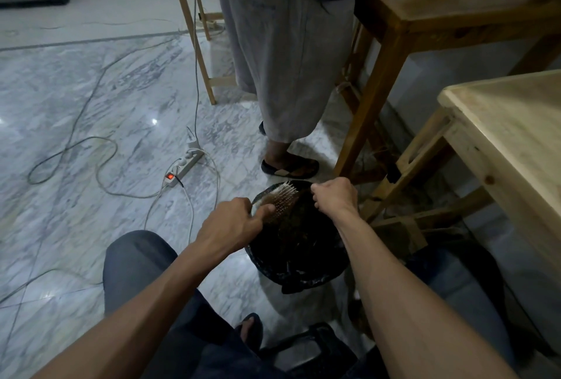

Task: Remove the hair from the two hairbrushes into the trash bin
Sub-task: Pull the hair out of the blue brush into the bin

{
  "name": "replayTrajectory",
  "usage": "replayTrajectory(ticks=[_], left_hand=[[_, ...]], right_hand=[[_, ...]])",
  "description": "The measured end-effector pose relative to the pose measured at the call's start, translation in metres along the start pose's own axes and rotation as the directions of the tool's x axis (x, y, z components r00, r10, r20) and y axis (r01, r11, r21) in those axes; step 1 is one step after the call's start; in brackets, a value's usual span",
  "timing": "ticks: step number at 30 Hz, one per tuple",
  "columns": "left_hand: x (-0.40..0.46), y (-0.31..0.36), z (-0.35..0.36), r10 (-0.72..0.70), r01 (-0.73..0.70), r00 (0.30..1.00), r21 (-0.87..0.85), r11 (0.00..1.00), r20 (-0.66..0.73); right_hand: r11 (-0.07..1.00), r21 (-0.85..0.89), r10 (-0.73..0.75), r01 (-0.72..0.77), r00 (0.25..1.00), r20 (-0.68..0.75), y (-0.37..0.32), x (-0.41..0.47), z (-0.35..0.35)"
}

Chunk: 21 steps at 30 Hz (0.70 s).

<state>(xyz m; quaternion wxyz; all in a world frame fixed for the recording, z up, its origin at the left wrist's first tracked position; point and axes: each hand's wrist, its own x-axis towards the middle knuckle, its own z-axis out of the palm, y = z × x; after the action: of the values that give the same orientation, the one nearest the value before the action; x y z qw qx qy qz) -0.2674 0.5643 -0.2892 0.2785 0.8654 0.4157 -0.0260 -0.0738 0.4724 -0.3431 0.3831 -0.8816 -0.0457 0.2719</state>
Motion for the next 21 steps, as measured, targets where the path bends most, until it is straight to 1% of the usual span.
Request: replayTrajectory(ticks=[2, 4, 6, 7, 9, 12, 14, 16, 17, 19, 21], left_hand=[[-0.003, 0.001, 0.006, 0.009, -0.009, 1.000, 0.008, 1.000, 0.009], [-0.004, -0.003, 0.009, -0.016, 0.016, 1.000, 0.069, 0.997, 0.001], [0.000, -0.017, 0.009, -0.088, 0.088, 0.996, 0.166, 0.982, -0.008], [0.001, -0.026, 0.009, -0.129, 0.131, 0.991, 0.189, 0.973, -0.024], [0.002, -0.040, 0.011, -0.176, 0.188, 0.981, 0.162, 0.969, -0.086], [0.001, -0.036, 0.019, -0.147, 0.163, 0.978, 0.101, 0.981, -0.146], [0.000, -0.026, 0.023, -0.103, 0.118, 0.983, 0.094, 0.989, -0.155], [-0.001, -0.017, 0.024, -0.056, 0.076, 0.984, 0.111, 0.991, -0.169], [-0.001, -0.014, 0.024, -0.034, 0.056, 0.984, 0.122, 0.991, -0.176], [-0.003, -0.006, 0.025, 0.002, 0.026, 0.983, 0.144, 0.989, -0.185], [-0.005, 0.000, 0.027, 0.034, 0.000, 0.979, 0.166, 0.986, -0.202]], right_hand=[[0.999, 0.034, 0.025, -0.023, 0.999, -0.040, 0.004, 0.001, -0.003], [0.995, 0.084, 0.053, -0.046, 0.995, -0.084, 0.006, 0.001, -0.008], [0.986, 0.152, 0.088, -0.070, 0.989, -0.117, 0.007, 0.000, -0.019], [0.980, 0.185, 0.091, -0.070, 0.990, -0.106, 0.008, 0.000, -0.026], [0.980, 0.195, 0.058, -0.052, 0.998, -0.029, 0.012, 0.000, -0.036], [0.987, 0.159, 0.006, -0.024, 0.993, 0.118, 0.015, -0.004, -0.038], [0.994, 0.109, -0.003, -0.028, 0.961, 0.277, 0.011, -0.010, -0.034], [0.997, 0.071, -0.018, -0.011, 0.920, 0.391, 0.006, -0.014, -0.029], [0.995, 0.097, -0.042, 0.001, 0.903, 0.427, 0.004, -0.016, -0.027], [0.978, 0.210, -0.108, 0.005, 0.868, 0.485, 0.003, -0.019, -0.022], [0.968, 0.245, -0.180, 0.061, 0.845, 0.503, 0.003, -0.020, -0.018]])
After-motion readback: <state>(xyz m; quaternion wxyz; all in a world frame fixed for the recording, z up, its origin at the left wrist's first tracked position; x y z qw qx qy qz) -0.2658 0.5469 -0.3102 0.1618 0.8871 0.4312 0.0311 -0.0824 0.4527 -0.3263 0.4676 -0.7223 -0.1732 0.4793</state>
